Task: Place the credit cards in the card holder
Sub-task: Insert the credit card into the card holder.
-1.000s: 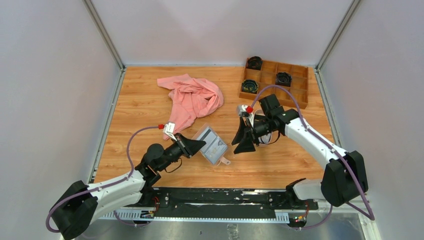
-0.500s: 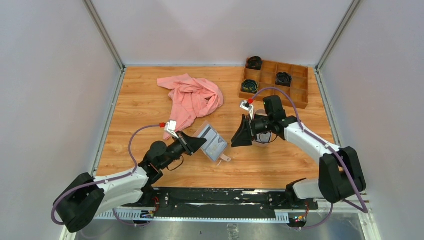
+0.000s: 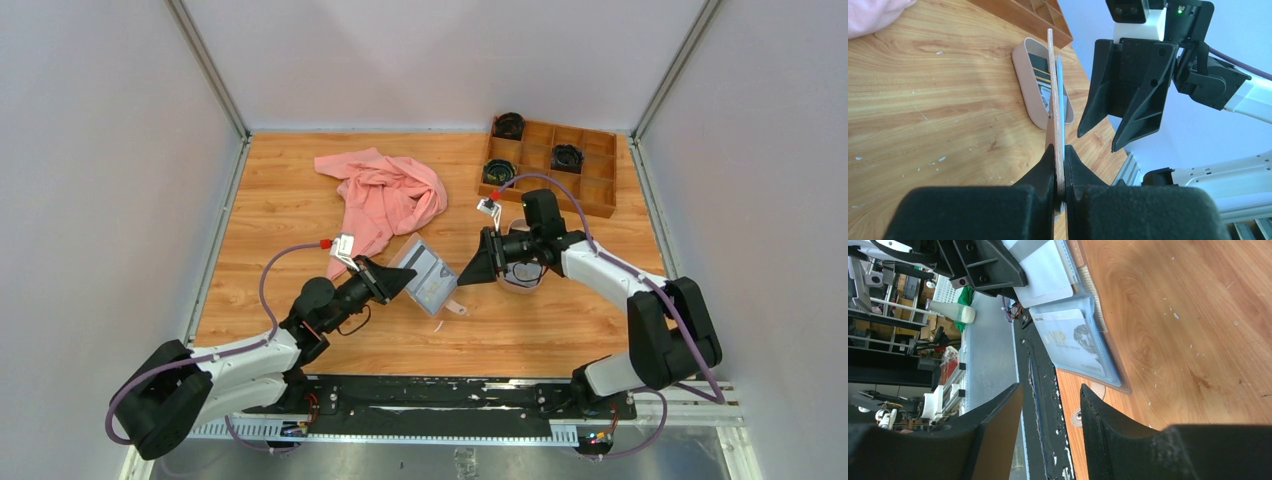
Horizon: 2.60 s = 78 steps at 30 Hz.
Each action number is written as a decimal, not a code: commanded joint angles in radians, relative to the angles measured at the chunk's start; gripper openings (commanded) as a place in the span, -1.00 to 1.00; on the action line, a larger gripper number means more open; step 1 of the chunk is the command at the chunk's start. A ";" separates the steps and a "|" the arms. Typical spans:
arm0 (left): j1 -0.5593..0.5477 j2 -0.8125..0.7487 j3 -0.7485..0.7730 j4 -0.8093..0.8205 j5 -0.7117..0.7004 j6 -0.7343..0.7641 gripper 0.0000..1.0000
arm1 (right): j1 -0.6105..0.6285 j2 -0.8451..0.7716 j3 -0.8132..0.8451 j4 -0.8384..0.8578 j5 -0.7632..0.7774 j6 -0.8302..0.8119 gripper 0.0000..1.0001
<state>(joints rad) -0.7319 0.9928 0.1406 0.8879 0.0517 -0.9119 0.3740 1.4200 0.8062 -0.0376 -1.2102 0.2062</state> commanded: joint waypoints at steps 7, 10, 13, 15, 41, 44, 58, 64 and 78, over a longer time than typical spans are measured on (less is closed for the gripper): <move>0.008 0.012 0.028 0.083 -0.020 0.053 -1.00 | -0.010 0.005 0.024 -0.011 -0.028 0.010 -0.02; 0.008 -0.004 0.022 0.082 -0.035 0.056 -1.00 | -0.015 -0.036 0.032 -0.042 -0.013 -0.034 -0.02; 0.008 -0.017 0.013 0.095 -0.050 0.057 -1.00 | -0.022 -0.069 0.025 -0.044 -0.004 -0.043 -0.01; 0.008 -0.028 0.010 0.105 -0.074 0.060 -1.00 | -0.025 -0.076 0.027 -0.043 -0.008 -0.045 -0.01; 0.004 0.005 0.024 0.226 -0.137 0.030 -1.00 | -0.066 -0.026 -0.039 0.317 -0.046 0.383 -0.02; -0.003 0.024 0.032 0.241 -0.132 0.030 -1.00 | -0.058 -0.011 -0.039 0.326 -0.040 0.396 -0.02; -0.029 0.066 0.043 0.271 -0.127 0.028 -1.00 | -0.043 0.043 -0.034 0.326 -0.029 0.409 -0.03; -0.034 0.073 0.042 0.271 -0.127 0.027 -1.00 | -0.032 0.041 -0.033 0.338 -0.044 0.418 -0.04; -0.038 0.089 0.039 0.291 -0.123 0.017 -1.00 | -0.030 0.053 -0.032 0.321 -0.031 0.407 -0.06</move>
<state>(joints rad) -0.7628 1.0779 0.1593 1.1183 -0.0647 -0.8940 0.3325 1.4635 0.7799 0.2844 -1.2301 0.6128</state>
